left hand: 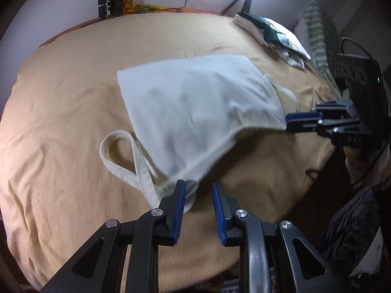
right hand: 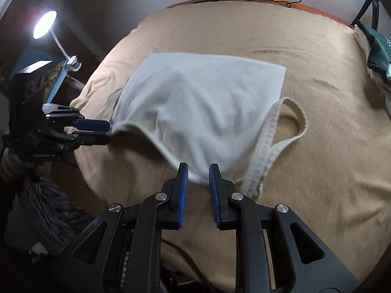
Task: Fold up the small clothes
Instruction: 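Lay the neckline over the hem and open both tools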
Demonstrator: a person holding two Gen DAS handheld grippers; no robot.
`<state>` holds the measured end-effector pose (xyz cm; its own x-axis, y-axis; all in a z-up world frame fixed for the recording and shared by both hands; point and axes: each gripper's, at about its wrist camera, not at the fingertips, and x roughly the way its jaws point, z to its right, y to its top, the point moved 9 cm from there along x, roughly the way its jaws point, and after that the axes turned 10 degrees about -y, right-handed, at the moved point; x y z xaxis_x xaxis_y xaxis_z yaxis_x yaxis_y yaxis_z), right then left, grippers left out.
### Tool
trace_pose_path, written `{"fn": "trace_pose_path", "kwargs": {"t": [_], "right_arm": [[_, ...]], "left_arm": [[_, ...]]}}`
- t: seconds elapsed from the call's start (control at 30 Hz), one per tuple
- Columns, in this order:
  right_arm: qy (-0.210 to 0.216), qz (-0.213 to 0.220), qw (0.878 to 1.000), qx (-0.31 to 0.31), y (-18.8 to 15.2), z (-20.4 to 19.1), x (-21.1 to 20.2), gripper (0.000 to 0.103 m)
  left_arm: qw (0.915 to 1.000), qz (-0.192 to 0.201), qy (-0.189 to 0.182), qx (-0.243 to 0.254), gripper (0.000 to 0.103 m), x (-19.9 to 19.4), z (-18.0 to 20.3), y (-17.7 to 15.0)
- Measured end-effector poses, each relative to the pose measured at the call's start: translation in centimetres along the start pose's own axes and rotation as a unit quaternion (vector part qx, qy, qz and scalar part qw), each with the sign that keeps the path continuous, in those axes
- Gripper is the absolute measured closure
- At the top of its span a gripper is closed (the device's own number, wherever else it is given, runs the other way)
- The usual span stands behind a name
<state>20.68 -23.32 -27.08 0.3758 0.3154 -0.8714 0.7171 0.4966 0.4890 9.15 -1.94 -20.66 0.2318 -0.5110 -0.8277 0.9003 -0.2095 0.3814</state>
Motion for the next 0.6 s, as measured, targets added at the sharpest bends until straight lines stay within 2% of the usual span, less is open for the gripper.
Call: {"fn": "trace_pose_path", "kwargs": {"t": [0.1,0.17,0.3,0.4,0.47,0.53,0.6], "right_arm": [[0.001,-0.005,1.0,0.0,-1.4,0.4,-0.7,0.084],[0.006,0.006,1.0,0.004,-1.3,0.7,-1.4,0.084],[0.004,0.041,0.999,0.026,0.7,1.3,-2.5,0.084],[-0.002,0.055,0.998,0.042,2.4,1.6,-2.1,0.084],[-0.01,0.048,0.998,0.037,2.7,1.1,-1.2,0.084],[-0.035,0.037,0.999,0.013,2.1,0.7,-0.5,0.084],[-0.059,0.026,0.998,-0.005,1.3,0.7,-0.1,0.084]], "left_arm": [[0.9999,0.0,-0.014,-0.001,0.082,-0.6,0.3,-1.3],[0.9997,0.02,-0.015,-0.002,0.082,-1.5,0.5,-0.9],[0.9968,0.077,-0.01,-0.02,0.082,-3.1,-0.1,2.1],[0.9954,0.094,0.006,-0.016,0.082,-2.6,-0.5,4.4],[0.9968,0.079,0.005,-0.012,0.082,-0.9,-0.4,4.9],[0.9988,0.048,-0.009,-0.01,0.082,0.9,0.0,4.2],[0.9993,0.028,0.006,0.023,0.082,1.7,0.7,2.6]]}}
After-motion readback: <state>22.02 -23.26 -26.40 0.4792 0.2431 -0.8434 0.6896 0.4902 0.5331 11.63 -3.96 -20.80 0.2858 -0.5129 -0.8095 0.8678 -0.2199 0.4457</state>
